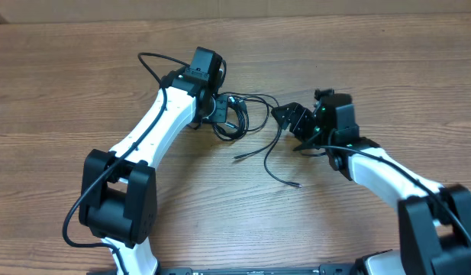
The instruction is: Untangle cables
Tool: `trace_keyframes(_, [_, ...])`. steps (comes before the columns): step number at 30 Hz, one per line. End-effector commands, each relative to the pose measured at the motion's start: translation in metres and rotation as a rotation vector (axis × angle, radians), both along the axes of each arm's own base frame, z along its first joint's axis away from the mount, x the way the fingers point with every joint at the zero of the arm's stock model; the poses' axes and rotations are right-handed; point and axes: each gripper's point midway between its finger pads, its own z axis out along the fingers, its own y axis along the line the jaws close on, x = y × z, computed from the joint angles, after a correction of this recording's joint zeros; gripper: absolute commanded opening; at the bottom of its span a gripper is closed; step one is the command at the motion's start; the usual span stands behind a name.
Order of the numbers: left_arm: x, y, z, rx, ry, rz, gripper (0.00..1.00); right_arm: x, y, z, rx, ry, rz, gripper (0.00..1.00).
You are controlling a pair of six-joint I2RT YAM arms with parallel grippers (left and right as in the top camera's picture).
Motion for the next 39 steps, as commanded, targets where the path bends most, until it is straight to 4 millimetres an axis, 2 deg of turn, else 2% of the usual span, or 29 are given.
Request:
trace_keyframes(1, [0.003, -0.002, 0.009, -0.009, -0.021, -0.034, 0.04, -0.014, 0.017, 0.018, 0.063, -0.033, 0.119, 0.51])
trace_keyframes(3, [0.003, -0.002, 0.009, -0.002, -0.025, -0.047, 0.04, -0.021, 0.021, 0.011, 0.057, 0.001, 0.132, 0.25])
trace_keyframes(5, [0.004, -0.002, 0.009, 0.001, -0.029, -0.06, 0.04, -0.026, 0.023, 0.004, 0.043, 0.034, 0.136, 0.07])
trace_keyframes(6, [0.004, -0.002, 0.009, 0.002, -0.031, -0.064, 0.04, -0.029, 0.025, 0.001, 0.037, 0.049, 0.138, 0.04])
trace_keyframes(13, [0.006, -0.003, 0.01, 0.0, -0.045, -0.079, 0.04, -0.031, 0.035, -0.022, -0.018, 0.127, 0.029, 0.04])
trace_keyframes(20, [0.005, -0.007, 0.01, -0.006, -0.046, -0.127, 0.04, -0.031, 0.042, -0.061, -0.072, 0.196, -0.041, 0.04])
trace_keyframes(25, [0.005, -0.006, 0.009, -0.004, -0.045, -0.127, 0.04, -0.029, 0.037, -0.086, -0.067, 0.263, -0.095, 0.04])
trace_keyframes(28, [0.004, -0.003, 0.007, 0.009, -0.044, -0.123, 0.04, -0.028, 0.021, -0.095, -0.087, 0.308, -0.171, 0.04])
trace_keyframes(32, [0.004, 0.001, 0.003, 0.031, -0.044, -0.121, 0.04, -0.035, -0.013, -0.111, -0.08, 0.457, -0.339, 0.04])
trace_keyframes(39, [0.006, 0.007, -0.006, 0.068, -0.064, -0.117, 0.04, -0.025, -0.054, -0.114, -0.062, 0.495, -0.459, 0.04])
